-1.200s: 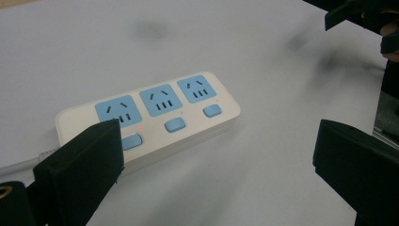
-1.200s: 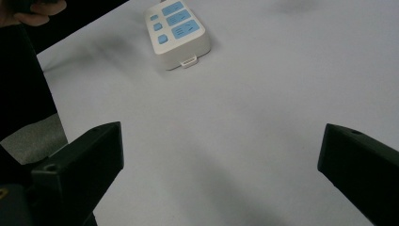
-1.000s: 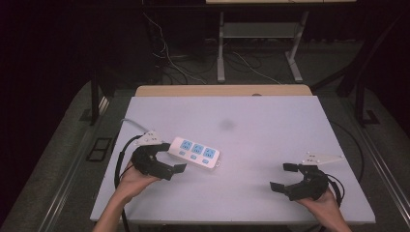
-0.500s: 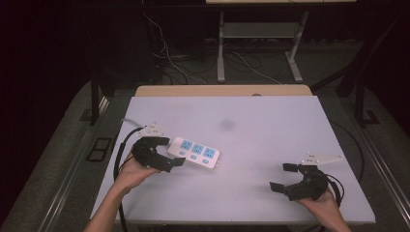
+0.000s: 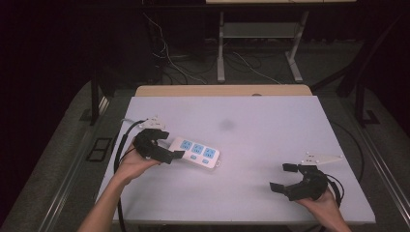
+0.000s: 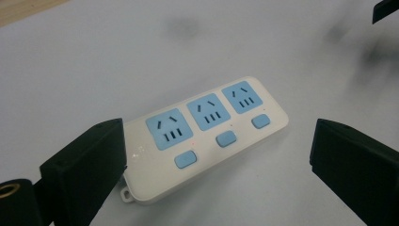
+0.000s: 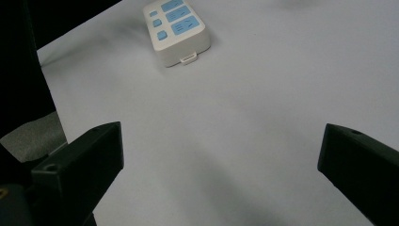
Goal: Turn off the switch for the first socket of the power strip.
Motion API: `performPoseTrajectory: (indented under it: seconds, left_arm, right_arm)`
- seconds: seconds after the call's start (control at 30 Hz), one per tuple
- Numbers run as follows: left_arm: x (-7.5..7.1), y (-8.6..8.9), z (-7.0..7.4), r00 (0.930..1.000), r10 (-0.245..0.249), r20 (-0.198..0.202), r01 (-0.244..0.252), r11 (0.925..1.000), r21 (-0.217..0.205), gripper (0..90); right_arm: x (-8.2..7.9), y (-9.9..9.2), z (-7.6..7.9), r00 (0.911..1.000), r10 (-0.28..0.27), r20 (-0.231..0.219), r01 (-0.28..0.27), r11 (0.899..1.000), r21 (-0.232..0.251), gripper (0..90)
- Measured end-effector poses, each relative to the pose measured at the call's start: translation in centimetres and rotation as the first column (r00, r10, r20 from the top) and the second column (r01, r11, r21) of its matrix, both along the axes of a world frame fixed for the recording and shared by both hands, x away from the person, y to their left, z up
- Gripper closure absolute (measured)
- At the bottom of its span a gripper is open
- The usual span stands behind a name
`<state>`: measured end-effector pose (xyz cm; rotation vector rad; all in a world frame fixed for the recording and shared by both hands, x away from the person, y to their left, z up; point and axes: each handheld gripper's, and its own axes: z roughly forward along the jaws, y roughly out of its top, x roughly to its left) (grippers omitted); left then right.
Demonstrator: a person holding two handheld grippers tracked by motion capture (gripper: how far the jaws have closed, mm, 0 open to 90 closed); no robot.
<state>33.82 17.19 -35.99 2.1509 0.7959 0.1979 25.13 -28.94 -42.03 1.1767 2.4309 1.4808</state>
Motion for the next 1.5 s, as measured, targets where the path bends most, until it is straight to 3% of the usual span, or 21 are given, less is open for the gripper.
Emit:
performPoseTrajectory:
  seconds: [0.27,0.93,1.27,1.43,1.47,1.5]
  left_arm:
    - [1.2,-0.2,0.3,0.9999,-0.001,-0.010,0.001,0.9993,0.038,3.2]
    - [3.4,-0.8,-1.6,0.9950,-0.032,-0.094,0.040,0.9955,0.086,8.2]
    - [4.0,-0.5,-2.2,0.9928,-0.034,-0.115,0.045,0.9950,0.089,24.9]
    - [4.2,-0.4,-2.5,0.9926,-0.036,-0.116,0.046,0.9952,0.086,43.0]
    - [4.2,-0.4,-2.5,0.9927,-0.035,-0.115,0.045,0.9951,0.088,50.4]
    - [4.3,-0.4,-2.5,0.9931,-0.035,-0.112,0.046,0.9943,0.096,50.4]
  right_arm:
    - [0.0,0.0,0.0,1.0000,0.001,0.000,-0.001,1.000,0.000,0.6]
    - [0.0,0.0,-0.1,1.0000,0.007,-0.007,-0.007,1.000,-0.001,0.5]
    - [0.1,0.0,-0.1,0.9998,0.013,-0.012,-0.013,1.000,-0.008,0.5]
    - [0.1,0.1,-0.2,0.9998,0.014,-0.014,-0.014,1.000,-0.010,0.5]
    - [0.1,0.1,-0.2,0.9998,0.014,-0.014,-0.014,1.000,-0.010,0.5]
    - [0.1,0.1,-0.2,0.9998,0.014,-0.014,-0.014,1.000,-0.010,0.5]
